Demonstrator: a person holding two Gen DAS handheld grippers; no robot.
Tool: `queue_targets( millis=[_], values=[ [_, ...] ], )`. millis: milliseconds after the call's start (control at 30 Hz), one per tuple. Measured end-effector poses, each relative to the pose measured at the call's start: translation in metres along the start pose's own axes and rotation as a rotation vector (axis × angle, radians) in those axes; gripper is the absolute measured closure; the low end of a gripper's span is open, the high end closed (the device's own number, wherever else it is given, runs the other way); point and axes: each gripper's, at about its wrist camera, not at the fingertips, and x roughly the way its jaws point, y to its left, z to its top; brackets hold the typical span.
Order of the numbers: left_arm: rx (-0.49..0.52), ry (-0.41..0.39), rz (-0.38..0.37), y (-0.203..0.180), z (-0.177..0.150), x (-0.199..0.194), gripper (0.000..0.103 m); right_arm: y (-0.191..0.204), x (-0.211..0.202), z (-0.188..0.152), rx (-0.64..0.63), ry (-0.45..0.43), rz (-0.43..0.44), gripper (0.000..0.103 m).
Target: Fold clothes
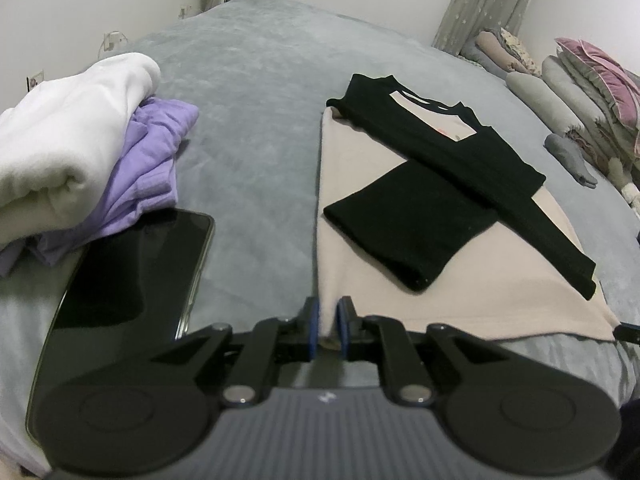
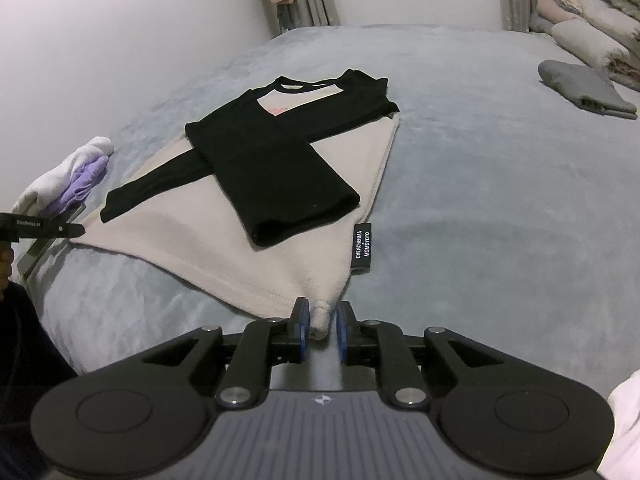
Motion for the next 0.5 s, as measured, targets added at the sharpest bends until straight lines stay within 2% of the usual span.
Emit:
queue_targets(
  millis=[167, 500],
  values=[
    [0.007, -0.001, 0.002, -0.001, -0.0007, -0.0003, 0.091, -0.0018, 0.0, -0.0003, 0.009, 0.001, 0.015, 0.074],
    [-0.005, -0.006, -0.012, 0.001, -0.002, -0.0019, 0.091, -0.0055, 0.0005, -0.0019, 0.022, 0.008, 0.053, 0.064]
  ],
)
